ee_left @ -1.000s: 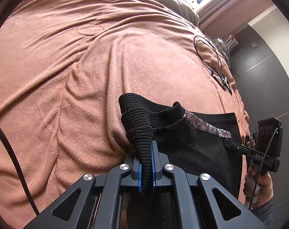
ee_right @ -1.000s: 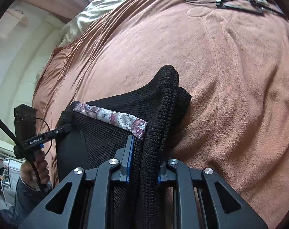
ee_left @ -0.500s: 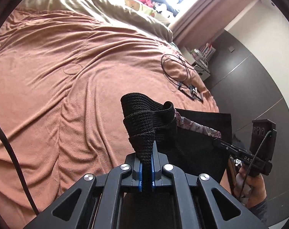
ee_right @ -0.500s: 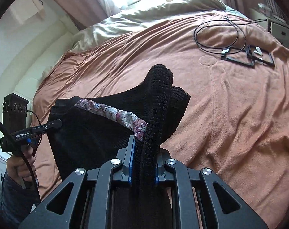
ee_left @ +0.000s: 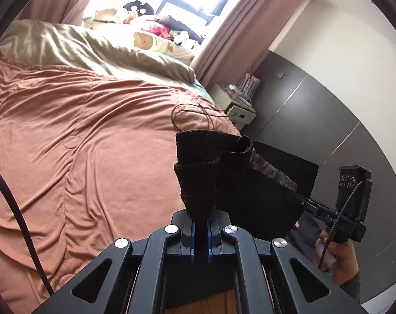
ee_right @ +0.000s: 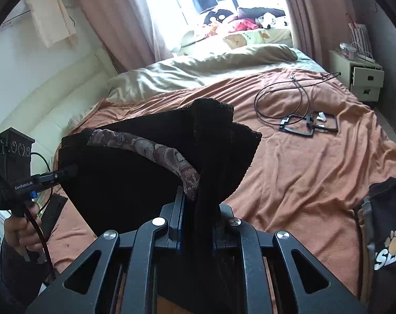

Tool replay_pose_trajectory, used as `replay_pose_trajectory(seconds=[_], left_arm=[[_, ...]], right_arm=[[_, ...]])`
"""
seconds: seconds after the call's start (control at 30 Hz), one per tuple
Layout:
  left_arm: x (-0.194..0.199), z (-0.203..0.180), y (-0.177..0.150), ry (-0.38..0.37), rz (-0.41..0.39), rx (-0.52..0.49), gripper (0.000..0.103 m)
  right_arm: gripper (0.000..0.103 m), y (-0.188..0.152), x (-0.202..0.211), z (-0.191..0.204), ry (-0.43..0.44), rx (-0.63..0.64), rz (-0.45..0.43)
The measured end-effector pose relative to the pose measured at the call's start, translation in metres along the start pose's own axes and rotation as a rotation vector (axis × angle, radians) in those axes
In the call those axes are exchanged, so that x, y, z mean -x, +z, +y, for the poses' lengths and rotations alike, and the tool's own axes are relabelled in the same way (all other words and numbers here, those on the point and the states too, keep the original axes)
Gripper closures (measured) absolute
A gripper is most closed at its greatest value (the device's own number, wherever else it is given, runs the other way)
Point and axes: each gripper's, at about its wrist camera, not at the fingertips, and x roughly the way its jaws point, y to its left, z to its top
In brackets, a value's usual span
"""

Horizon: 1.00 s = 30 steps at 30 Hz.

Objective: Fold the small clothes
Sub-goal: 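Grasp the folded shirt's edge with both grippers and lift it, then carry the folded black shirt with both grippers over the clothes stack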

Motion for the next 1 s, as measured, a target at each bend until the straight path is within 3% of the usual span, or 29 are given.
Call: replay_pose_trajectory(seconds=[0.43, 0.73, 1.0], left_arm=[[0.003, -0.123, 0.002, -0.133, -0.019, -0.103, 0.097], [-0.024, -0.218, -0.013, -0.260, 0.032, -0.158, 0.097], [-0.048, -0.308, -0.036, -0.376, 0.092, -0.215, 0.097]], right_arm=[[0.092, -0.023, 0.161, -0.009, -0.127, 0.009, -0.146], [0.092, -0.060, 0.269, -0.022, -0.238, -0.006, -0.221], [0.092, -0.097, 0.336, -0.026, -0.342, -0.061, -0.277]])
